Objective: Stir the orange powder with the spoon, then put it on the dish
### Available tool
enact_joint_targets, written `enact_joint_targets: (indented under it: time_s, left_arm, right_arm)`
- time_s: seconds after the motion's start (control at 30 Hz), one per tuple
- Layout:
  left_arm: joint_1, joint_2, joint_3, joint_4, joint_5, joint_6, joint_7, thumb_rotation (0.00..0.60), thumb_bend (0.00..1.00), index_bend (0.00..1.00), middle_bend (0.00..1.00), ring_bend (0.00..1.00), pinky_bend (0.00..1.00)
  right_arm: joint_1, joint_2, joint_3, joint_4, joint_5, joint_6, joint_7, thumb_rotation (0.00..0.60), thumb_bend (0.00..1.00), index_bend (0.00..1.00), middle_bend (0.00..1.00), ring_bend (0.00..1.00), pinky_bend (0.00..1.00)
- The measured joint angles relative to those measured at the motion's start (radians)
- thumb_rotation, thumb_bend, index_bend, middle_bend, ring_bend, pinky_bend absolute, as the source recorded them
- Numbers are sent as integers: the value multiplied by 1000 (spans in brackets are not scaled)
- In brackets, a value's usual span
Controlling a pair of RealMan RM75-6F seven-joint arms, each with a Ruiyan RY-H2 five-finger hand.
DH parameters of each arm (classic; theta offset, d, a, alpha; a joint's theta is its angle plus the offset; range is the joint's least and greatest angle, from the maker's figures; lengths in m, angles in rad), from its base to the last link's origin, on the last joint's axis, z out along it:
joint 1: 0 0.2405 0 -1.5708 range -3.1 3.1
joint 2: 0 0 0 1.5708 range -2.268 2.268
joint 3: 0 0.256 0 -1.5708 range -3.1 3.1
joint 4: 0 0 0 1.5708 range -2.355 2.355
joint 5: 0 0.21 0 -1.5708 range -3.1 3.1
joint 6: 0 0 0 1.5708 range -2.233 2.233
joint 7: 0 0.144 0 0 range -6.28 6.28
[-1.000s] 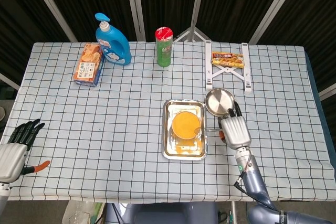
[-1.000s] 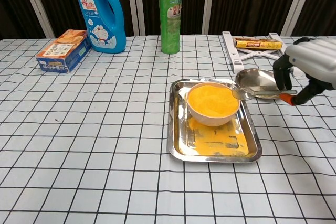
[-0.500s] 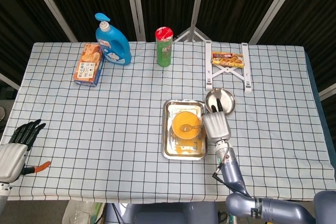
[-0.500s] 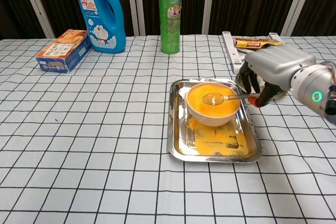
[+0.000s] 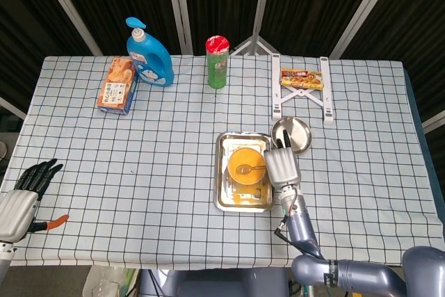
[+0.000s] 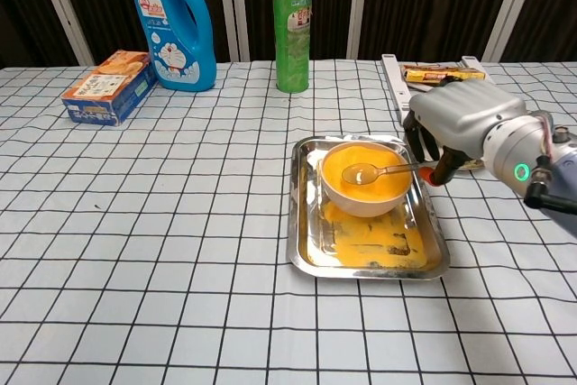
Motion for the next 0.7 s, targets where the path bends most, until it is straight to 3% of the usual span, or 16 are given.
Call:
enact_joint_targets:
  time_s: [0.4, 0.6, 0.7]
  left_arm:
    - [0, -1, 2, 0, 1, 2, 0, 600, 0, 0, 0, 0, 0]
    - [0, -1, 1, -1, -1, 0, 1, 600, 0, 0, 0, 0, 0]
    - [-1, 0, 2, -2, -2, -1, 1, 600, 0, 0, 0, 0, 0]
  right_arm:
    - [14, 15, -15, -5, 15, 26, -4, 600, 425, 520, 542, 237, 0]
    - [19, 18, -25, -5, 20, 37, -5, 600, 426, 308, 475, 237, 0]
    - [18, 23, -30, -16, 25, 43, -6, 600, 426, 284, 450, 237, 0]
